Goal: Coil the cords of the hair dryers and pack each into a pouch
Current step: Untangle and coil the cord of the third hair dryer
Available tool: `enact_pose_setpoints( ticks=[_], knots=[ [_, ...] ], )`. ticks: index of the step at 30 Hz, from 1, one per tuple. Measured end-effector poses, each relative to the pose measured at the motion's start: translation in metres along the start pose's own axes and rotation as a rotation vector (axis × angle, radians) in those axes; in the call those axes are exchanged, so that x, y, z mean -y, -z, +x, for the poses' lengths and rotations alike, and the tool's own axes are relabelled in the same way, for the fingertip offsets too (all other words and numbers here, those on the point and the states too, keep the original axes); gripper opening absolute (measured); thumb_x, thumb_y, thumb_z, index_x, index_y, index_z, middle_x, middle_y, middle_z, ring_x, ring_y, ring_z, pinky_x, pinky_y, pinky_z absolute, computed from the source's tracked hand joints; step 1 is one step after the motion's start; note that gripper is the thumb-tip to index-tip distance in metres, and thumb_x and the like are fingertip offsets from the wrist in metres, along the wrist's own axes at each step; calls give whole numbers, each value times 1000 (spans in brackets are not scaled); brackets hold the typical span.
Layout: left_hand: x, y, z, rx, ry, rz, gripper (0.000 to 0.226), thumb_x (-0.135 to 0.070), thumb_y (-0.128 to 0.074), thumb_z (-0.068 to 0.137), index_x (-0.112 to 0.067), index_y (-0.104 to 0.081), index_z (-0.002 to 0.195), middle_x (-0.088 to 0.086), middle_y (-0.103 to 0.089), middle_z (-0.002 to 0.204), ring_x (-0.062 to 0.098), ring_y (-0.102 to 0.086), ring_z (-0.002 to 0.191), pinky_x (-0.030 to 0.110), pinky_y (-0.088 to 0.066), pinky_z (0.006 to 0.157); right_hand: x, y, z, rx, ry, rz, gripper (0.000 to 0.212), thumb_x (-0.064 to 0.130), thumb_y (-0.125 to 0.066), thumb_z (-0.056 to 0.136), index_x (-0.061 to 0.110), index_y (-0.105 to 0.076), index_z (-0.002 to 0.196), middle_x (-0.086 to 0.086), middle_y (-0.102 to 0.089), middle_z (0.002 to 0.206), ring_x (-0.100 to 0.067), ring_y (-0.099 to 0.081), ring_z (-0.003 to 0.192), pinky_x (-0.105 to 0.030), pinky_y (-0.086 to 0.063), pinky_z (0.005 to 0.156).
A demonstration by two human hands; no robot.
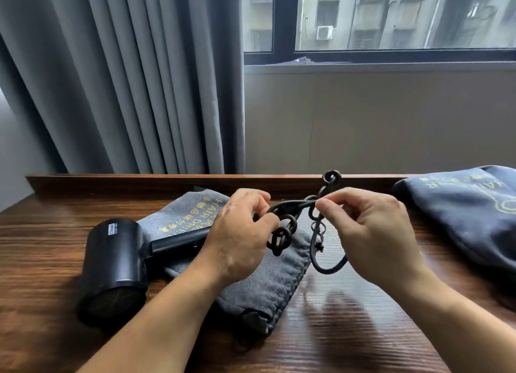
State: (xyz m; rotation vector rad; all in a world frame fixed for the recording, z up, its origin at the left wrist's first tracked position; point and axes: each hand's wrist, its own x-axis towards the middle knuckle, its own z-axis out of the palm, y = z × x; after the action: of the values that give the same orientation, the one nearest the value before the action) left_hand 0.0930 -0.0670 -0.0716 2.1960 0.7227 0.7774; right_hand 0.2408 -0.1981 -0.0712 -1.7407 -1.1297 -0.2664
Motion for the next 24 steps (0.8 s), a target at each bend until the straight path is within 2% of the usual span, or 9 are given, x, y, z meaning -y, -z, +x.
enact_pose_setpoints(
  ticks=[3,5,7,9,12,15,17,19,24],
  knots=[
    [1,0,1,-37,70,-57,25,-28,-67,82,-19,-53,63,-16,-66,106,-3,-58,97,17,-42,81,-3,-3,0,19,-5,48,22,29,-75,89,24,-72,68,4,-51,45,-9,-42,43,-24,-35,49],
    [2,3,3,-89,142,-135,17,-34,-62,68,-20,-55,60,-14,-72,98,11,-65,86,32,-51,78,-5,-2,-2,123,28,223,14,30,-75,88,25,-74,76,-1,-52,48,-12,-43,44,-31,-37,48],
    [3,6,4,-100,182,-194,10,-34,-59,63,-24,-59,62,-14,-74,95,17,-67,82,40,-55,78,-5,1,-3,226,49,463,6,26,-75,86,21,-76,82,-5,-51,50,-14,-45,45,-28,-37,46],
    [3,7,3,-93,171,-192,5,-33,-60,65,-29,-58,66,-14,-74,101,15,-70,86,39,-57,81,-6,2,-1,287,25,610,7,22,-74,84,15,-77,84,-9,-51,52,-15,-47,47,-21,-39,48],
    [3,4,0,-120,128,-249,17,-17,-68,78,-22,-54,70,-8,-74,107,15,-75,83,41,-62,78,-9,2,1,387,-30,695,11,14,-67,83,9,-76,84,-16,-56,57,-8,-45,49,-12,-35,49],
    [5,2,-1,-153,125,-253,20,-9,-70,84,-17,-55,75,1,-76,91,19,-75,73,45,-63,69,-9,2,2,487,-57,743,14,13,-63,86,4,-73,83,-18,-65,68,-8,-52,58,-12,-41,55],
    [6,2,-1,-168,151,-220,17,-18,-70,82,-20,-54,75,5,-76,75,22,-73,69,46,-61,66,-9,-2,2,525,-84,700,17,16,-60,89,3,-69,85,-18,-69,75,-17,-60,68,-23,-49,64],
    [7,3,-1,-196,172,-187,14,-27,-67,75,-25,-54,79,2,-75,73,21,-70,67,45,-60,68,-8,-8,0,504,-143,597,15,18,-56,90,10,-67,84,-15,-71,77,-21,-60,62,-28,-48,58],
    [0,3,-7,-200,96,-109,28,-24,-66,78,-37,-57,102,-10,-65,103,6,-73,73,43,-62,78,-5,-16,-8,373,6,63,23,17,-60,95,28,-69,77,10,-66,62,-6,-53,55,-22,-37,56]
  ],
)
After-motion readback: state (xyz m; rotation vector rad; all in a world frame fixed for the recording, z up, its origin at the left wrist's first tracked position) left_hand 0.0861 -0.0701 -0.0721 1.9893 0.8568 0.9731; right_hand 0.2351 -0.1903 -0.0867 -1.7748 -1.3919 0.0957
